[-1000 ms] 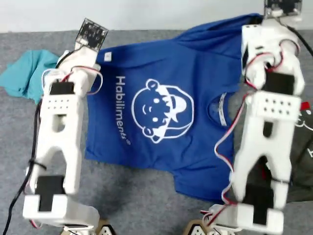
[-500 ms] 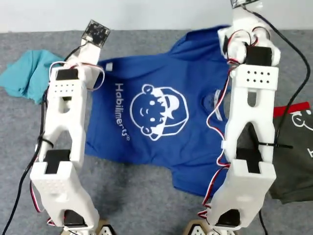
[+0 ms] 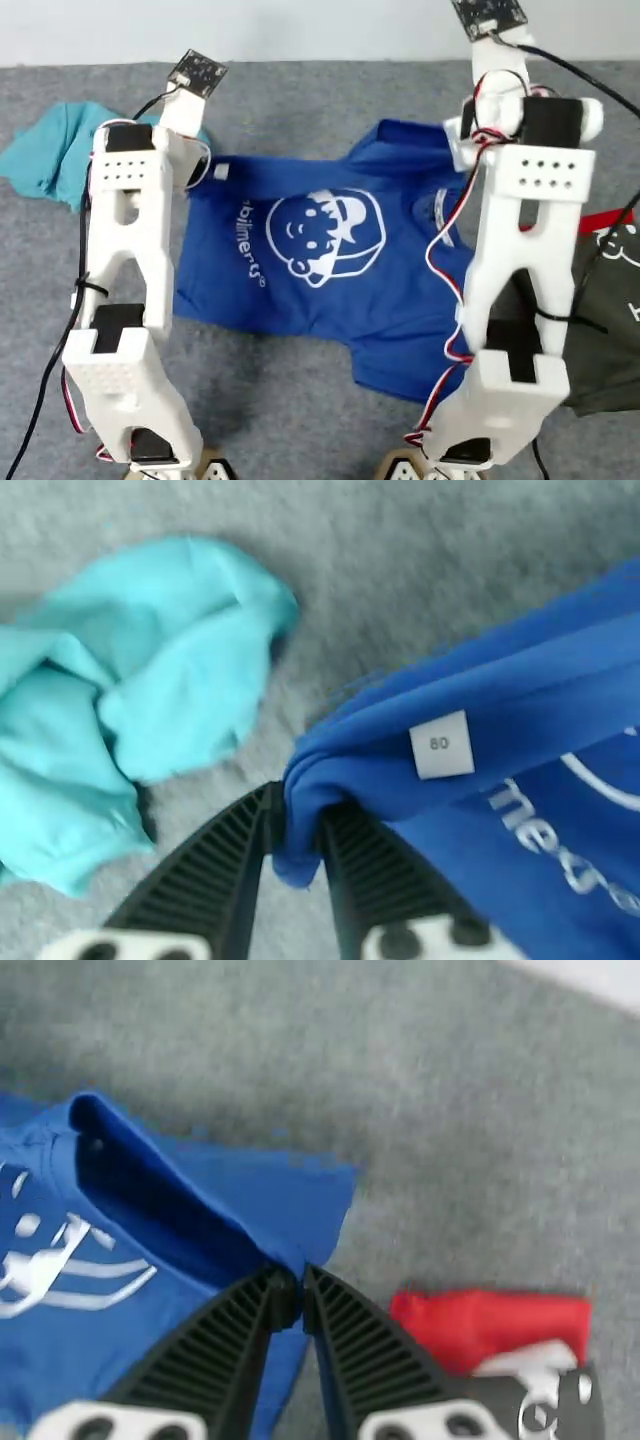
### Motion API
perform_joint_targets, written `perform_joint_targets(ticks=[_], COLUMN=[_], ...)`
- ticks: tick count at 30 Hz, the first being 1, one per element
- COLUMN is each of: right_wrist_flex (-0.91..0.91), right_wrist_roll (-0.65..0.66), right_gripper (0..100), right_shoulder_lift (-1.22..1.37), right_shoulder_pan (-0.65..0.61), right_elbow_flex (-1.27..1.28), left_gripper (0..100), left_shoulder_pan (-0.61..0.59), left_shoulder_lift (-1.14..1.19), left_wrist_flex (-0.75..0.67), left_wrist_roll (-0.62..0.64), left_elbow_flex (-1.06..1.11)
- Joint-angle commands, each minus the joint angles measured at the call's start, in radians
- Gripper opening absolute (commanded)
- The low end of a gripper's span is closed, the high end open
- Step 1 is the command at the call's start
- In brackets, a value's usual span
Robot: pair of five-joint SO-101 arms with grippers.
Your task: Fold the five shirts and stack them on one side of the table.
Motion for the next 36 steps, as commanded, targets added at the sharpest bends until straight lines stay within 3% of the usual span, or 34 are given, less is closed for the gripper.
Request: perform_joint_targets(ticks=[1, 13, 23, 36], right_wrist_flex=[0.076, 0.07, -0.067, -0.019], right_wrist_roll=[0.009, 0.101, 0.15, 0.239], right_gripper=[0.9, 0.9, 0.9, 0.9], right_shoulder_lift=[-0.101, -0.518, -0.843, -1.018], right_shoulder_pan=[0.01, 0.028, 0.036, 0.038], right_elbow_flex=[-0.018, 0.647, 1.166, 1.338], left_gripper=[1, 1, 1, 1], left_shoulder_pan=[-0.011, -0.014, -0.012, -0.014], left_shoulder_lift=[-0.008, -0.005, 0.002, -0.008], left_wrist_flex=[0.084, 0.276, 0.385, 0.387], left_wrist_roll=[0.003, 0.003, 0.002, 0.002], left_elbow_flex=[-0.047, -0.045, -0.036, 0.183])
